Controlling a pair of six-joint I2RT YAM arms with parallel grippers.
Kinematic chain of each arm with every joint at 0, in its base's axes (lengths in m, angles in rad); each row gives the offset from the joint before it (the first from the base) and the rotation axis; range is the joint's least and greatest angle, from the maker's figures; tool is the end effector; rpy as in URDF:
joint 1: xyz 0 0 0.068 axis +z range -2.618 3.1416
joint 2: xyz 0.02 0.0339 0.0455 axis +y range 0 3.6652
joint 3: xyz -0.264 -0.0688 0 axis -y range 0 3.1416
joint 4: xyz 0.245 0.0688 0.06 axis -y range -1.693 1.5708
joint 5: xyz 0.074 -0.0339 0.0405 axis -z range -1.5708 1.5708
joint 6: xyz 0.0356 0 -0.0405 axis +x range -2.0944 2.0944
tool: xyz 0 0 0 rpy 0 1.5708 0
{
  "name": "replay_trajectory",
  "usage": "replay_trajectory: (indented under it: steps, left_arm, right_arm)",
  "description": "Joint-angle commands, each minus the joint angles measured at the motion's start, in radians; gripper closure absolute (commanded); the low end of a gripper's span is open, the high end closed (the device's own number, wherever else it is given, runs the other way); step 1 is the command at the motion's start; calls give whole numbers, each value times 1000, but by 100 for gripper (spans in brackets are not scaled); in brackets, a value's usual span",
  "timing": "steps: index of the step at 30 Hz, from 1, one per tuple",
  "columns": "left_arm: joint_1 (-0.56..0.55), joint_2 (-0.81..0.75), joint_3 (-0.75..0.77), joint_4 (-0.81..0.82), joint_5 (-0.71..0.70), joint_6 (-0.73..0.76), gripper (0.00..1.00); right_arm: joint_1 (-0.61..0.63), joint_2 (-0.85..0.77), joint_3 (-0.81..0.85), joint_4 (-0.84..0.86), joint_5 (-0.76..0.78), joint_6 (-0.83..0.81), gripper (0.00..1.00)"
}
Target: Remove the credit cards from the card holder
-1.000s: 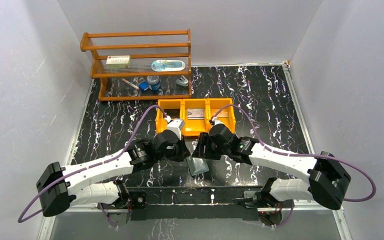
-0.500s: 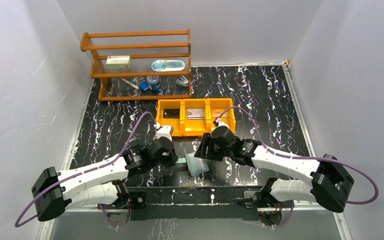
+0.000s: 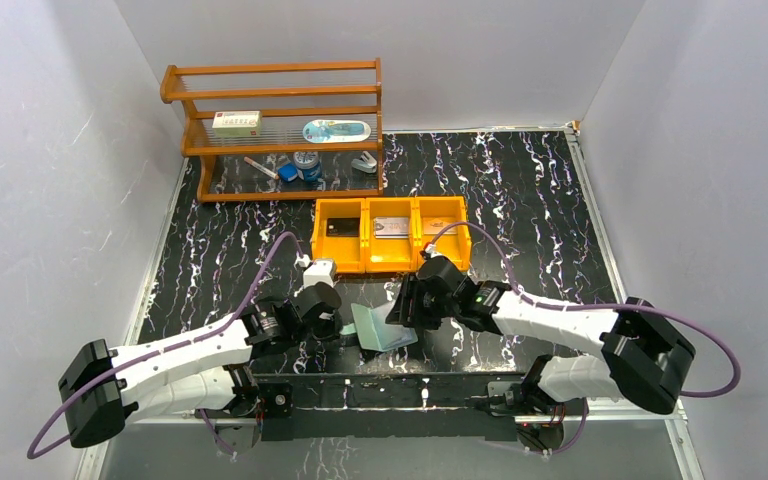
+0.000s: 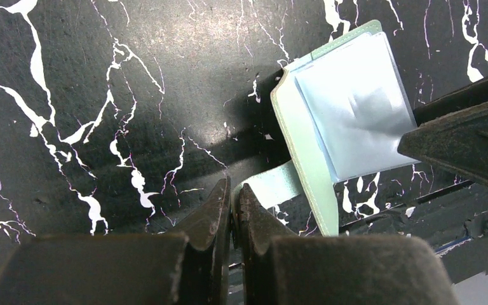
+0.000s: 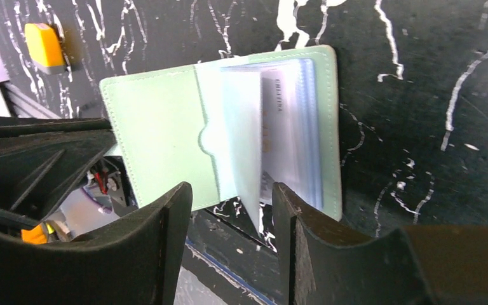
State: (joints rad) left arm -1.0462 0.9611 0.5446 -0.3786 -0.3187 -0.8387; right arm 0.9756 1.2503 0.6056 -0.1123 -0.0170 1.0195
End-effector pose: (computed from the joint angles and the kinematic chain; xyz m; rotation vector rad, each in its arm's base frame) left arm 0.1061 -0.1612 0.2087 0.0911 2.3843 -0.5620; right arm 0.1388 0.2060 0.1895 0.0467 2.5555 0.9372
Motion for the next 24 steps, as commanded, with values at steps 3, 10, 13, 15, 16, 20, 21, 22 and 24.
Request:
replay_trajectory:
  steps: [3,10,13,15,16,20,21,22,24]
  left_arm:
    - [4,7,-19,-26,-29,-10,100]
    - [5,-17,-7,-89,-106,-18,100]
    - [5,-22,-12,-97,-111,-18,100]
    - [5,-14,-17,-100,-111,-23,100]
    - [4,-8,-19,-100,-110,-25,100]
    - [5,28,-23,-79,-98,-24,100]
    - [5,39,-20,-77,-95,-23,100]
    - [4,50,-18,-76,-94,-22,100]
    - [4,66,-11,-74,-95,-20,100]
  right_arm:
    - [-4,55,12,157,-130,-12,43]
    - [-3,168,50,298,-287,-30,43]
    - [-3,195,57,348,-329,-38,42]
    - [-3,211,69,368,-358,-50,41]
    - [-1,221,76,372,-370,-55,40]
    - [4,247,99,380,-396,-73,35]
    - [5,251,102,385,-399,-74,34]
    - [6,257,106,389,-407,-74,33]
    - [5,273,114,384,-408,-76,32]
